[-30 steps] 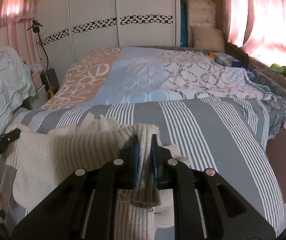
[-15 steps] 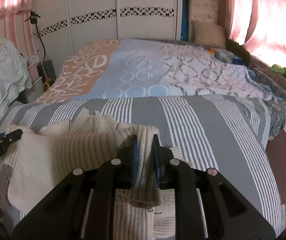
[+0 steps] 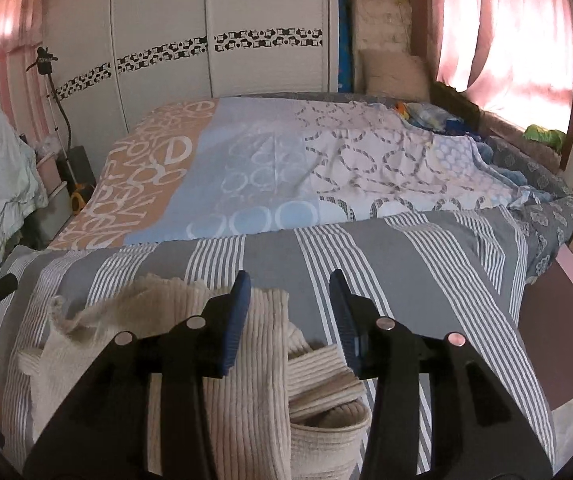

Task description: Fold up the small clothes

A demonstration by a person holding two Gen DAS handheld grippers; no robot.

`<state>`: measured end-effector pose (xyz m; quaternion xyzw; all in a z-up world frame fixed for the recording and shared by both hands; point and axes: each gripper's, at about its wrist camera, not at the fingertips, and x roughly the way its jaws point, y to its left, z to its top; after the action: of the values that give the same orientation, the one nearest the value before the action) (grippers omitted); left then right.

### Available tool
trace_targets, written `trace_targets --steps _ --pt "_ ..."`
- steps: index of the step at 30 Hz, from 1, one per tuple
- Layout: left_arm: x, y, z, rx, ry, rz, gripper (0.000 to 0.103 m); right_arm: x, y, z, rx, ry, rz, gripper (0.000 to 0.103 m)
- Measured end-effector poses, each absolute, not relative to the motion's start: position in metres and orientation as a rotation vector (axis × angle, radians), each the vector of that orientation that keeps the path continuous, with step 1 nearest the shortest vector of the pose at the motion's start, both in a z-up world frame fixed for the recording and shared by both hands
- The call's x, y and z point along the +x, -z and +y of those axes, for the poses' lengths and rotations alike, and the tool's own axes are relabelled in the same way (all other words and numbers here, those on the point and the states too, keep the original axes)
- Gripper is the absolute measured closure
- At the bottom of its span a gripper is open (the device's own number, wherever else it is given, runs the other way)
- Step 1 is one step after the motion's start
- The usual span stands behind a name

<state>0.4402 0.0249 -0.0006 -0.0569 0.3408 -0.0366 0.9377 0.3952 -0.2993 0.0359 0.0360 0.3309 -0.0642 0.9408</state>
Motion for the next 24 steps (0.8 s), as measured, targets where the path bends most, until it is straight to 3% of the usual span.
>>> trace_targets --steps 10,24 --pt "0.435 0.007 0.008 -0.079 0.119 0.718 0.021 0.390 -0.027 -0.300 0.059 0.128 0.710 0.061" --pt "0.467 0.074 -0.024 0.083 0.124 0.900 0.021 0.386 -0.017 -0.308 0.063 0.119 0.723 0.055"
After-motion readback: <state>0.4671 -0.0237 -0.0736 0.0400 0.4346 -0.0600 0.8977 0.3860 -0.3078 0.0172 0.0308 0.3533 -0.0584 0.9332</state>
